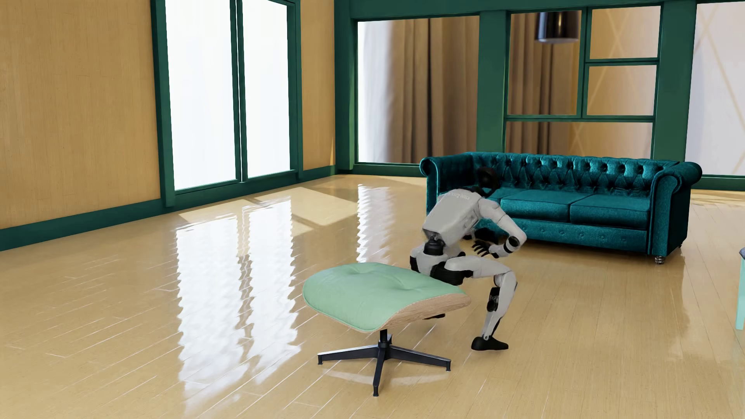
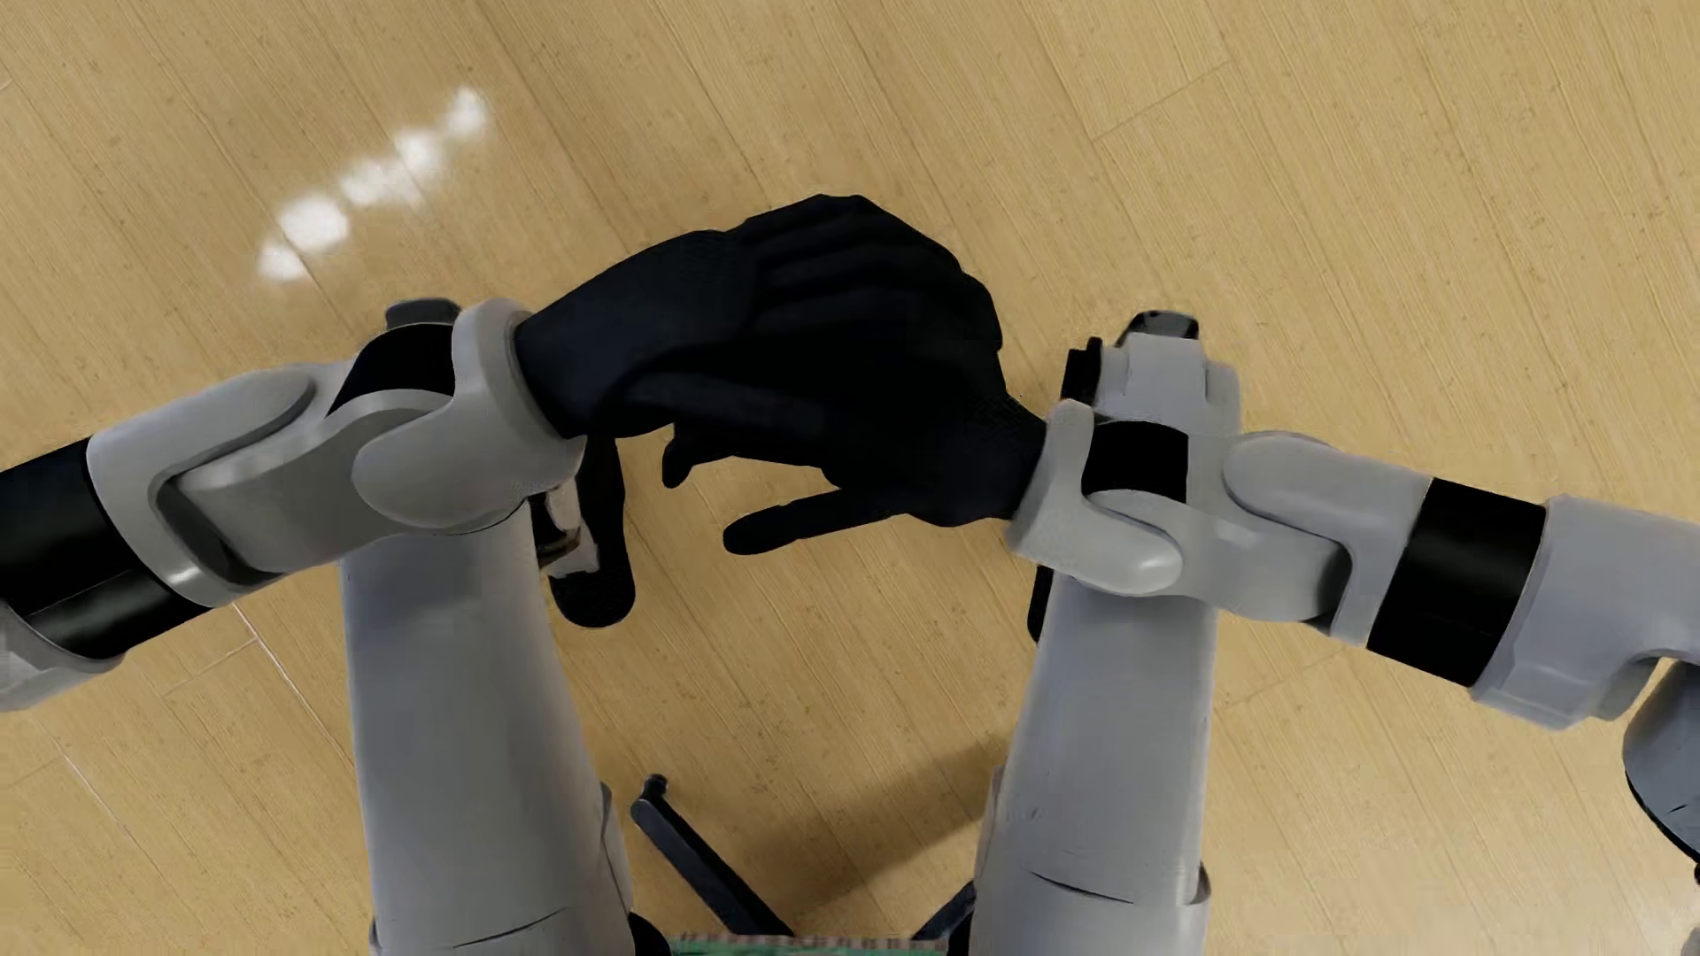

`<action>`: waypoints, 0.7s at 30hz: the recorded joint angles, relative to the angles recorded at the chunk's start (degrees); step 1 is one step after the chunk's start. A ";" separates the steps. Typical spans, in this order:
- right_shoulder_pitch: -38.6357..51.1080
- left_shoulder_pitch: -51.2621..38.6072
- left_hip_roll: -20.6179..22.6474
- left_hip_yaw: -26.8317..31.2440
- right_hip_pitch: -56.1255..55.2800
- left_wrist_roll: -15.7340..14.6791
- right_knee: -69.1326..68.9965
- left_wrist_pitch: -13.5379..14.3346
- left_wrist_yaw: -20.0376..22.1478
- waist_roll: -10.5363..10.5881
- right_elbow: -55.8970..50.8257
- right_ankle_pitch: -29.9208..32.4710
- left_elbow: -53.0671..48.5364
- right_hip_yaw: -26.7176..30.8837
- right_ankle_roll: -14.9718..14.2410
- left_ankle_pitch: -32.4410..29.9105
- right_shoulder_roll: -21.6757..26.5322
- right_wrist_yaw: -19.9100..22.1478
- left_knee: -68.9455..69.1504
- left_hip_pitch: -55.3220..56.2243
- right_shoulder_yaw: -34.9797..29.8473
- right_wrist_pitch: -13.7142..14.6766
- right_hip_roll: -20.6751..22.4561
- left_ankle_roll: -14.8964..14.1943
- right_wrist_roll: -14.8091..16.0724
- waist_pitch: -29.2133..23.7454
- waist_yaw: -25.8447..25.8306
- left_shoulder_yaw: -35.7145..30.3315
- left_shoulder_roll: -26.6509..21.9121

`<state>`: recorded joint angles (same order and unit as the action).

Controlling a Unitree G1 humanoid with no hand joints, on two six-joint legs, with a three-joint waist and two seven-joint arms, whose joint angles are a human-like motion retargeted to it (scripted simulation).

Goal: Get off of the chair

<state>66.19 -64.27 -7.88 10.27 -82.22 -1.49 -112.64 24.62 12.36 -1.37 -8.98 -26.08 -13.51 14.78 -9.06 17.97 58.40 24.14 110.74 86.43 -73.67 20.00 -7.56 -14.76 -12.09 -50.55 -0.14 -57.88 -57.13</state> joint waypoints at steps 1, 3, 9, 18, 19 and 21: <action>-1.11 1.19 0.28 -0.49 1.06 0.85 2.30 -0.17 -0.56 0.05 1.43 0.05 1.54 -0.40 0.21 0.41 -0.78 -0.74 -2.23 -1.43 0.86 -0.04 0.07 0.38 -0.32 0.19 0.01 1.02 1.09; -5.16 5.24 0.66 -1.44 4.69 3.01 8.68 -1.32 -3.34 0.13 6.28 0.61 6.80 -1.39 0.37 0.62 -3.86 -3.93 -8.50 -5.74 4.30 -0.38 -0.08 1.11 -1.41 1.47 0.07 4.08 4.52; -18.61 17.25 2.66 -6.25 26.60 17.13 38.54 -4.57 -18.62 0.79 36.43 6.75 38.71 -6.87 4.20 -4.64 -24.71 -23.77 -39.14 -29.42 18.08 0.27 0.58 5.04 -9.53 8.23 0.10 12.17 24.81; -46.42 44.03 6.91 -12.40 69.41 13.71 89.33 -17.07 -22.97 2.84 61.59 19.72 74.70 -16.77 8.93 -19.11 -38.74 -36.15 -93.55 -75.05 39.17 -10.63 4.08 10.38 -2.62 31.01 -0.48 28.71 41.27; -50.37 47.80 7.23 -13.06 73.50 13.05 93.76 -16.68 -22.58 2.93 60.44 20.44 74.86 -17.75 9.18 -19.88 -37.48 -36.41 -98.16 -79.33 41.19 -9.70 4.52 10.67 -2.55 34.29 -0.54 30.09 40.61; -56.96 54.14 7.93 -14.38 81.36 12.40 102.24 -16.00 -21.82 3.05 59.48 21.69 75.90 -19.84 9.02 -20.57 -35.33 -36.66 -105.86 -86.95 45.74 -8.66 5.00 11.06 -2.10 39.91 -0.73 34.20 39.67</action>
<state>9.23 -10.14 0.05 -4.11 -0.86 10.91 -10.40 8.62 -9.47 1.68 50.50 -4.39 62.39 -5.06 -0.04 -2.61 23.07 -12.52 4.88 -0.53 -27.92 11.34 -2.56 -3.71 -14.19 -10.64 -0.87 -23.68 -17.46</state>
